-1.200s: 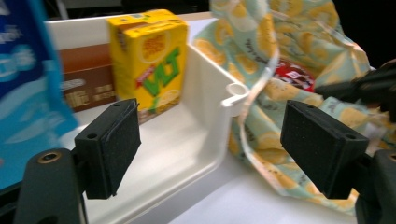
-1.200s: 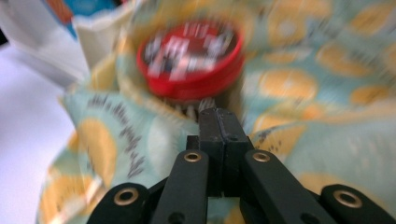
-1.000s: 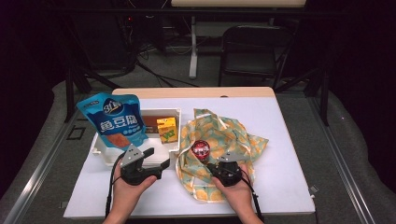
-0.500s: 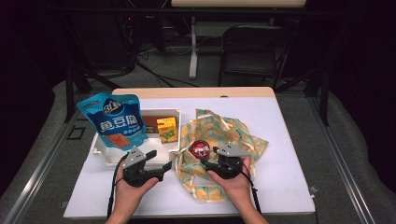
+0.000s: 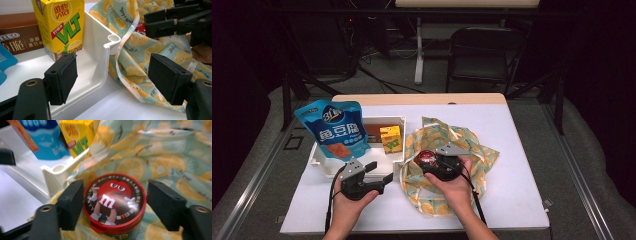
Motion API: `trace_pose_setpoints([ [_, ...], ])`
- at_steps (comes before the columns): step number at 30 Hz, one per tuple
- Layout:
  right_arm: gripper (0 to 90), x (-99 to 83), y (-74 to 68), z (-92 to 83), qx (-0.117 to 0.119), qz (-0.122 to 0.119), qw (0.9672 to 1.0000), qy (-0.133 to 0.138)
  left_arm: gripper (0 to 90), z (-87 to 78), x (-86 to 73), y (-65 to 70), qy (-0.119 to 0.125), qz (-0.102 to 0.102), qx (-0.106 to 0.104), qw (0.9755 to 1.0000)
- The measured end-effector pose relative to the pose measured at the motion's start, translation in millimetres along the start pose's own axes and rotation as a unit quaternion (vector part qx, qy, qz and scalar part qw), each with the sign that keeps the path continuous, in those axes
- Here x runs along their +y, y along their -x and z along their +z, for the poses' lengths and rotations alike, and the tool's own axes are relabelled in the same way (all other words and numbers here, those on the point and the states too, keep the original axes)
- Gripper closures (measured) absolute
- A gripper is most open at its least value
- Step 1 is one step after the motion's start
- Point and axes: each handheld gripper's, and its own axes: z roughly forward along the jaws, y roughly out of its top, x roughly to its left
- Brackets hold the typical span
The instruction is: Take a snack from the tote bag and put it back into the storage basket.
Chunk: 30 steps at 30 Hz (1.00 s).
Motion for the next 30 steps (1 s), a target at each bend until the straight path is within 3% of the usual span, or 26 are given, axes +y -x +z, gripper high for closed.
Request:
trace_pose_setpoints([
  [4, 19.3, -4.6, -1.9, 8.2, -0.004, -0.004, 0.9996, -0.029, 23.8, -0.1, -0.2, 0.2, -0.001, -0.001, -0.002, 1.0000],
  [8, 18.6, -11.1, -0.7, 19.5, -0.019, -0.008, 0.9986, -0.049, 23.8, 0.5, -0.5, 1.0, -0.002, -0.002, -0.004, 1.0000],
  [11, 18.1, -13.8, 3.3, 26.3, -0.010, 0.001, 0.9983, -0.057, 23.8, 0.9, -0.4, 1.7, -0.005, -0.001, -0.006, 1.0000],
  [13, 21.8, -14.1, 4.5, 27.9, -0.005, 0.006, 0.9984, -0.056, 23.8, 1.1, -0.6, 2.0, -0.006, 0.001, -0.007, 1.0000],
  [17, 24.9, -11.5, 2.8, 23.3, -0.018, -0.016, 0.9982, -0.054, 23.8, 1.4, -1.5, 2.4, -0.005, 0.000, -0.007, 1.0000],
  [19, 25.1, -10.2, 6.6, 20.7, -0.011, 0.004, 0.9986, -0.052, 23.8, 1.5, -1.4, 2.4, -0.005, -0.001, -0.006, 1.0000],
  [22, 25.1, -8.9, 10.5, 15.9, -0.021, -0.003, 0.9984, -0.052, 23.8, 1.9, -0.6, 2.4, -0.006, 0.000, -0.008, 0.9999],
  [30, 25.2, 8.2, 20.3, -5.7, -0.014, 0.005, 0.9996, -0.023, 23.5, 7.4, 4.4, 5.8, 0.000, 0.002, -0.014, 0.9999],
])
